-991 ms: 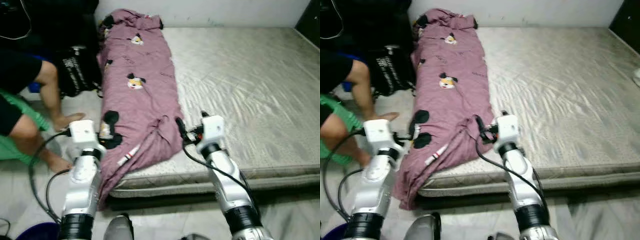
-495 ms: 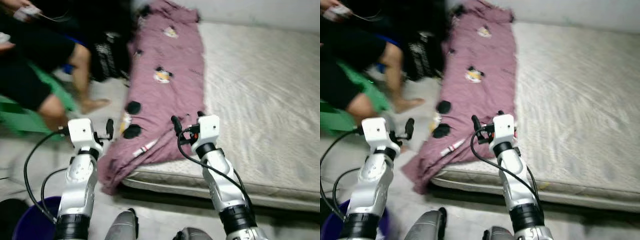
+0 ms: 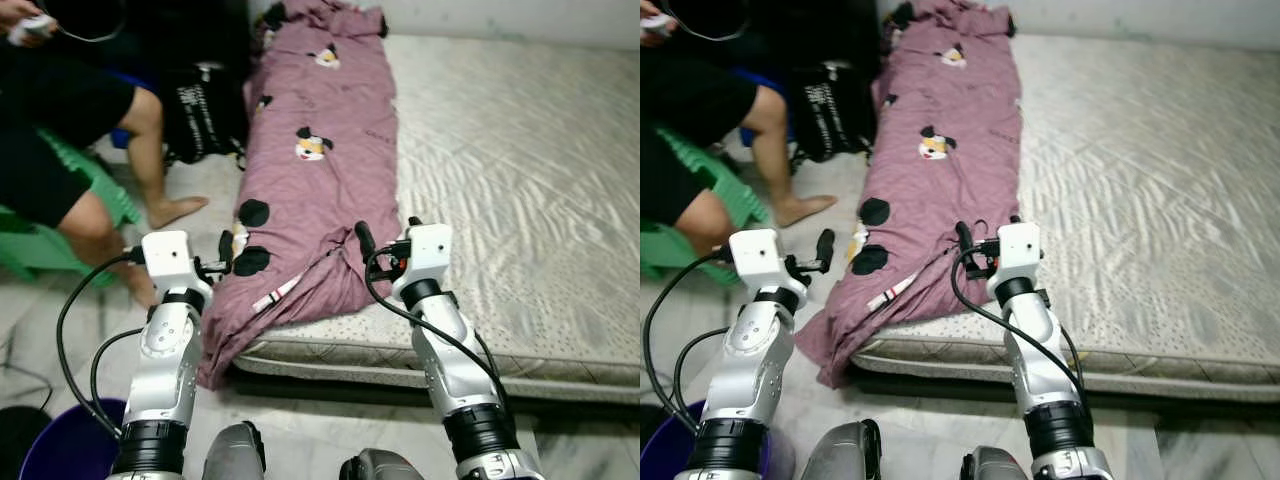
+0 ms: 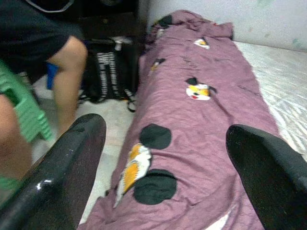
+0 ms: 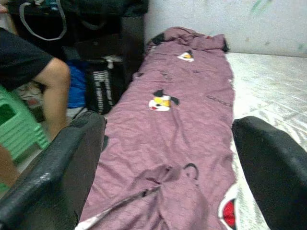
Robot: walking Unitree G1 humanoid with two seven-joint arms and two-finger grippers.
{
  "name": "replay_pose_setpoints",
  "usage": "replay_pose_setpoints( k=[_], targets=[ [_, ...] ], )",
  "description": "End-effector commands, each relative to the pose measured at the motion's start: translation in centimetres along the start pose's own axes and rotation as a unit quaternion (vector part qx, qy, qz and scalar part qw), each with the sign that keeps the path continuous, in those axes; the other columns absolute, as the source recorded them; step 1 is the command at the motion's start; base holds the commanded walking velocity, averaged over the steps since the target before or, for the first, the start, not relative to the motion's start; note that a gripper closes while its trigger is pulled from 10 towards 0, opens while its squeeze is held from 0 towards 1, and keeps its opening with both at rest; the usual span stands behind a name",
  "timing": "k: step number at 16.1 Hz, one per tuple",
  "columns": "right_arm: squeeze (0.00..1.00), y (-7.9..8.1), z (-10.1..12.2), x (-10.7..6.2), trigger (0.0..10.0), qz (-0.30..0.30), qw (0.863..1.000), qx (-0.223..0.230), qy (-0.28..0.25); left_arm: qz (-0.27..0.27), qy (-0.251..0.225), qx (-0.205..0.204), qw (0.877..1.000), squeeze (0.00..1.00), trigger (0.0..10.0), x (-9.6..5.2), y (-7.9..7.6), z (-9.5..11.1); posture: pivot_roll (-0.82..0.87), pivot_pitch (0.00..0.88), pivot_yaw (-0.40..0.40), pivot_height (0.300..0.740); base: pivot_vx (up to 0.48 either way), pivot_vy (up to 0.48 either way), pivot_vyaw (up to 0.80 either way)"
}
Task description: Clean up the room
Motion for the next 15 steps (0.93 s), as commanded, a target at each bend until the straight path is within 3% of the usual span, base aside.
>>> replay_pose_setpoints(
  k=[1, 7, 15],
  targets=[
    [0.0, -0.34, 0.21, -0.04, 10.0, -0.009, 1.0, -0.002, -0.001, 0.002, 0.009, 0.0, 1.0, 0.0, 10.0, 0.03, 0.09, -0.33, 0.02, 0.11, -0.024, 0.74, 0.0, 0.0, -0.8],
    [0.0, -1.0, 0.33, -0.25, 10.0, -0.025, 1.0, 0.002, -0.003, -0.001, 0.011, -0.006, 1.0, 0.0, 10.0, 0.21, -0.21, -0.33, 0.02, 0.114, -0.018, 0.74, 0.0, 0.0, -0.7],
    [0.0, -1.26, 0.19, -0.25, 10.0, -0.033, 0.999, 0.011, 0.0, 0.0, 0.016, -0.007, 1.0, 0.0, 10.0, 0.23, -0.18, -0.53, 0.02, 0.113, -0.018, 0.74, 0.0, 0.0, 0.0]
  ],
)
Point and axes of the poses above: a point about 5 cm out from each wrist's last joint towards the gripper, its own x axis pointing out of the wrist towards the gripper, its own z axis along the axis of the wrist's last joint, y = z × x, the point moved 5 cm from there along x, pointing out of the wrist towards the gripper, and after that the axes turned 6 degrees about x, right-handed, at the moved point
